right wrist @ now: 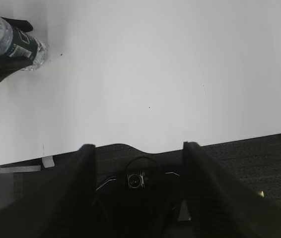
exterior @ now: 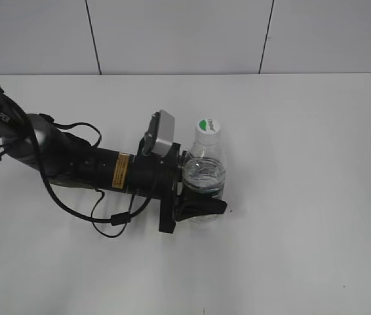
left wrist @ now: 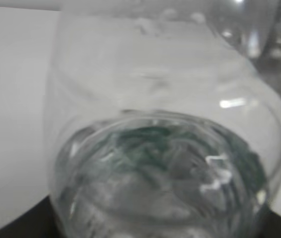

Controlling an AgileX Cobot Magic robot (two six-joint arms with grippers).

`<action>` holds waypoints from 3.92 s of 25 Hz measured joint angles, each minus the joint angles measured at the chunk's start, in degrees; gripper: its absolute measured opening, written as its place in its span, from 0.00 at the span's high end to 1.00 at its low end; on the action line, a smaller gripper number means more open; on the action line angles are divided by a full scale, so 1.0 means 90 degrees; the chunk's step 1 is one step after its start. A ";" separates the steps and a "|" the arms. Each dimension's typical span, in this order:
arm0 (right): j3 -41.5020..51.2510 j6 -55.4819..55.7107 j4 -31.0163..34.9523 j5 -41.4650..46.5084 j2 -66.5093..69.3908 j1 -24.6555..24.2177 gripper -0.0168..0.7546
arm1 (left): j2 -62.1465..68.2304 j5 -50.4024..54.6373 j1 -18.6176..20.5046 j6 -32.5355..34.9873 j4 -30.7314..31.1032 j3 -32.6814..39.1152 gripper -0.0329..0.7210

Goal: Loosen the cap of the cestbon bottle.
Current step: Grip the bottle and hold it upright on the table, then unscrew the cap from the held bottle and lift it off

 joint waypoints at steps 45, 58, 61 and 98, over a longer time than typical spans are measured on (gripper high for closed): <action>-0.5204 0.0880 0.0353 -0.0004 0.7291 0.2547 0.43 | 0.0127 -0.0023 -0.0334 0.0316 -0.0305 0.0000 0.42; -0.5579 0.1610 0.0061 0.0021 0.8062 0.3171 0.43 | 0.0127 0.0008 -0.0340 0.0316 -0.0336 0.0000 0.42; -0.5626 0.1853 0.0069 0.0021 0.8154 0.3188 0.43 | 0.0127 0.0042 -0.0340 0.0316 -0.0336 0.0000 0.42; -0.5640 0.2295 -0.0047 0.0021 0.8494 0.3365 0.50 | 0.0116 0.0178 -0.0345 0.0316 -0.0451 0.0000 0.42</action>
